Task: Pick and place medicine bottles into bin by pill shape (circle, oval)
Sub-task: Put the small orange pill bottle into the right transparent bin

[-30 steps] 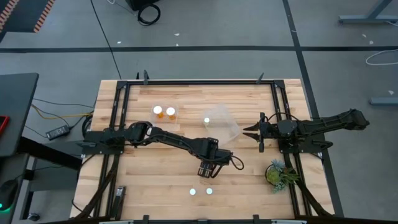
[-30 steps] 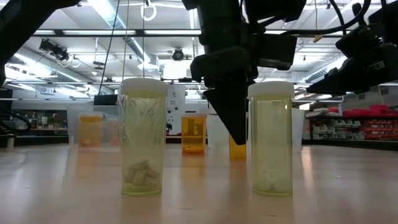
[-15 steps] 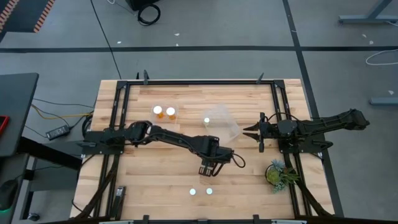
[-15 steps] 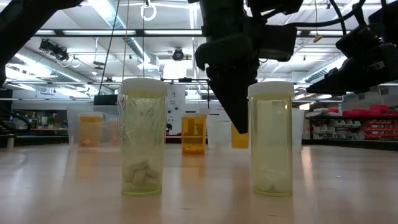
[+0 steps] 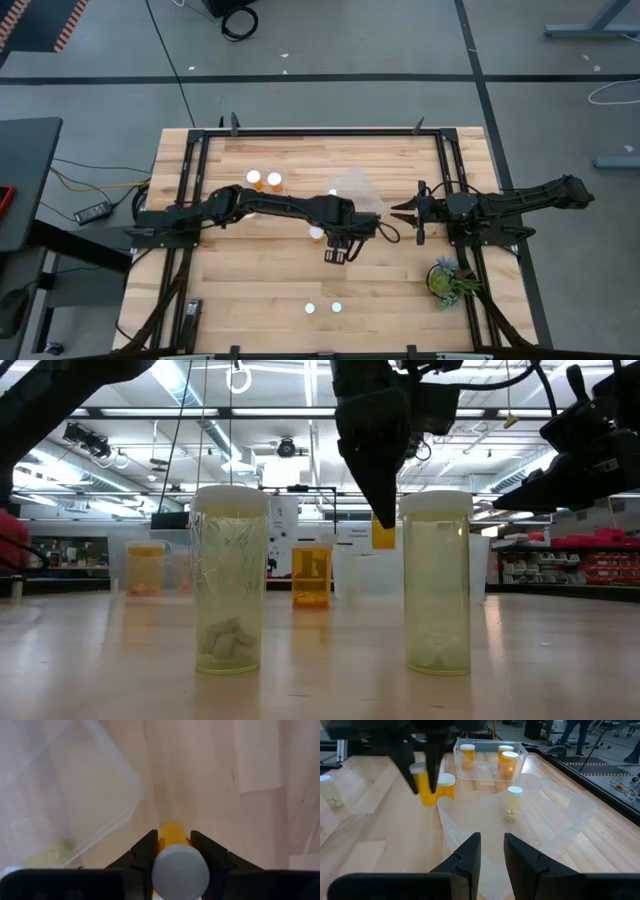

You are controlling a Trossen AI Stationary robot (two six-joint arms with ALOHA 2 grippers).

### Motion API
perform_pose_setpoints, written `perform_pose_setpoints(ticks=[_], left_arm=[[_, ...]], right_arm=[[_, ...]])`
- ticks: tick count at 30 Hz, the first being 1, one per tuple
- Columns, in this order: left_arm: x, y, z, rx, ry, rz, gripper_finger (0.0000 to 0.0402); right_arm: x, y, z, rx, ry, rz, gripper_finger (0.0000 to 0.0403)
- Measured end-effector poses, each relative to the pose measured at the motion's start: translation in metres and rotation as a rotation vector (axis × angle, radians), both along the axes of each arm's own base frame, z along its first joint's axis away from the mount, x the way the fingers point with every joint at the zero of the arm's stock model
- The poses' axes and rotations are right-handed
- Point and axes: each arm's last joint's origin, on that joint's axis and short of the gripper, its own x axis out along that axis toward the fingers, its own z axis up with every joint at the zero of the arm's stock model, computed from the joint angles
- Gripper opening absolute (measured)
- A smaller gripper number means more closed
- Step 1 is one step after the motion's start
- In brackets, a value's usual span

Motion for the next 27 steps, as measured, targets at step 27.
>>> perform_pose_setpoints(ticks=[27], left_arm=[[0.005, 0.095, 0.014, 0.118, -0.063, 0.126, 0.0114]], right_arm=[[0.0, 0.0, 0.0, 0.0, 0.0, 0.0, 0.0092]])
